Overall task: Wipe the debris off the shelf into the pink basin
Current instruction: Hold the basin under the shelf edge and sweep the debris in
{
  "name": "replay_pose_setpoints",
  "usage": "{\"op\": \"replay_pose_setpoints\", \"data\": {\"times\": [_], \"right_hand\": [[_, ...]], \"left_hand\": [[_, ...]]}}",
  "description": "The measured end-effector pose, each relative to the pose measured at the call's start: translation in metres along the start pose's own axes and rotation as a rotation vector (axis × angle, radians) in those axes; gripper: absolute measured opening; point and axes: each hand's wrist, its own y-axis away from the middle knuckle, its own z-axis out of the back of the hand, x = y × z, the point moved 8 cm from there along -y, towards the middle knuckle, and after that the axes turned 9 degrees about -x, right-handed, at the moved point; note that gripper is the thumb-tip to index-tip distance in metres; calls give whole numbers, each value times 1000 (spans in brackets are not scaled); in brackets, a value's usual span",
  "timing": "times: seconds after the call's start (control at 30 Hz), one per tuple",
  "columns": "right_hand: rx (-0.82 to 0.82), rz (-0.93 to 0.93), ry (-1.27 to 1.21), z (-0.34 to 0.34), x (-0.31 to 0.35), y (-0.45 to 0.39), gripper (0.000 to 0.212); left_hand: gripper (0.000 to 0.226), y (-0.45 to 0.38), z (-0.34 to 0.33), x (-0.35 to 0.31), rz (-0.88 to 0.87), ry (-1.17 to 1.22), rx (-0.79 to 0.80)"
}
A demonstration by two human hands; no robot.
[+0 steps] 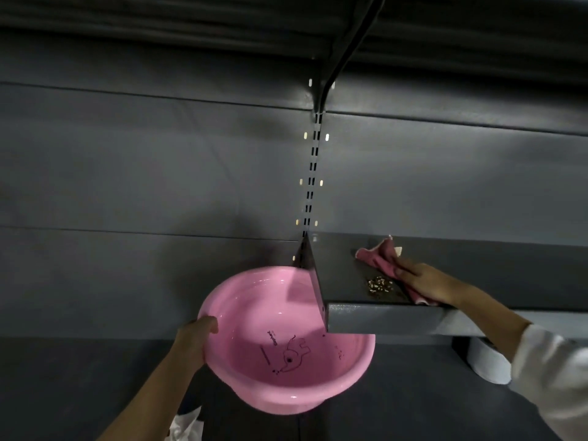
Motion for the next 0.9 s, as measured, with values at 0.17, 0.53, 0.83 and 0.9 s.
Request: {"op": "replay_pose_setpoints", "data": {"times": [0.17, 0.53, 0.83, 0.9], "right_hand": [[21, 54, 24, -9, 18, 2, 48], [91, 235, -25, -44, 75, -3, 50], [46, 440, -57, -64, 135, 3, 40], [61, 458, -66, -66, 141, 5, 37]], "left_hand": [[43, 2, 2, -10, -5, 36, -4], [21, 14, -3, -28, -42, 76, 38], [29, 15, -2, -28, -37, 85, 44], [28, 15, -2, -29, -34, 85, 36]]}}
